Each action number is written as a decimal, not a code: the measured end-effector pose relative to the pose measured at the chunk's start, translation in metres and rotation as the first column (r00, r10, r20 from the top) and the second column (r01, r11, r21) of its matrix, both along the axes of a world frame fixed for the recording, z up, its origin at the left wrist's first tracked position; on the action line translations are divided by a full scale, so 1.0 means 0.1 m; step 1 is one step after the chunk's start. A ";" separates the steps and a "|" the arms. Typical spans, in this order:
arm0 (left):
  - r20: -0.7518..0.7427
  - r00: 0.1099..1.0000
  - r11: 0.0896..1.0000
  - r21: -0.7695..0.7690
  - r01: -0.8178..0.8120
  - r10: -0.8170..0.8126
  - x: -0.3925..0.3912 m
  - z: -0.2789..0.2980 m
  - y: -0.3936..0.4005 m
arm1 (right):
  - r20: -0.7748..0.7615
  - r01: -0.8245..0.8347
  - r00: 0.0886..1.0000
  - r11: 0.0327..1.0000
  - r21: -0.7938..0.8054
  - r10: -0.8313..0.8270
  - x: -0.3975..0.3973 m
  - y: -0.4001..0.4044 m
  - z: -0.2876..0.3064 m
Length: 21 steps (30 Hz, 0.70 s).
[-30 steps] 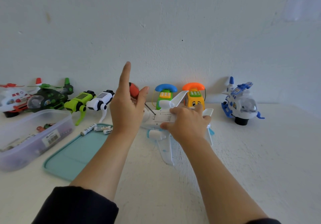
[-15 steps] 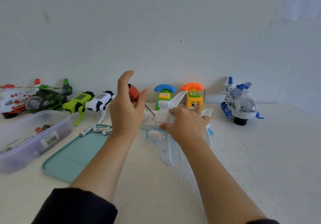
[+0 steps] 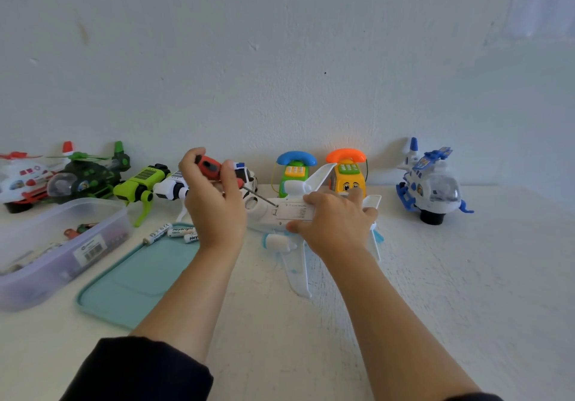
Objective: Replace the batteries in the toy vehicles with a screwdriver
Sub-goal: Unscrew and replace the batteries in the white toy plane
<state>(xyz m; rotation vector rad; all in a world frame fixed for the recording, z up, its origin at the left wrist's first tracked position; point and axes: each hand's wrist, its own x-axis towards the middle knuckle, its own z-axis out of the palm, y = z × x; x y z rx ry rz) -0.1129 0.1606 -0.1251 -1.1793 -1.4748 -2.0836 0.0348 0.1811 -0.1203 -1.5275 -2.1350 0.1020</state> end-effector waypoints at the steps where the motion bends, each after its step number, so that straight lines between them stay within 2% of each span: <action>1: 0.058 0.998 1.000 0.007 -0.015 0.015 -0.03 -0.01 0.01 | 0.004 -0.001 1.000 1.000 -0.002 0.001 0.00 0.00 0.00; 4: 0.159 0.987 1.000 0.018 -0.012 0.010 -0.11 -0.03 0.04 | -0.001 0.001 1.000 1.000 0.005 -0.001 0.00 0.00 -0.01; 15: 0.180 0.984 1.000 -0.005 -0.006 0.007 -0.13 -0.05 0.07 | -0.005 0.012 1.000 1.000 0.008 -0.012 -0.01 -0.01 -0.01; 21: 0.286 0.958 0.999 -0.047 0.004 0.009 -0.19 -0.05 0.09 | -0.005 0.010 1.000 1.000 0.005 -0.010 -0.01 0.00 -0.01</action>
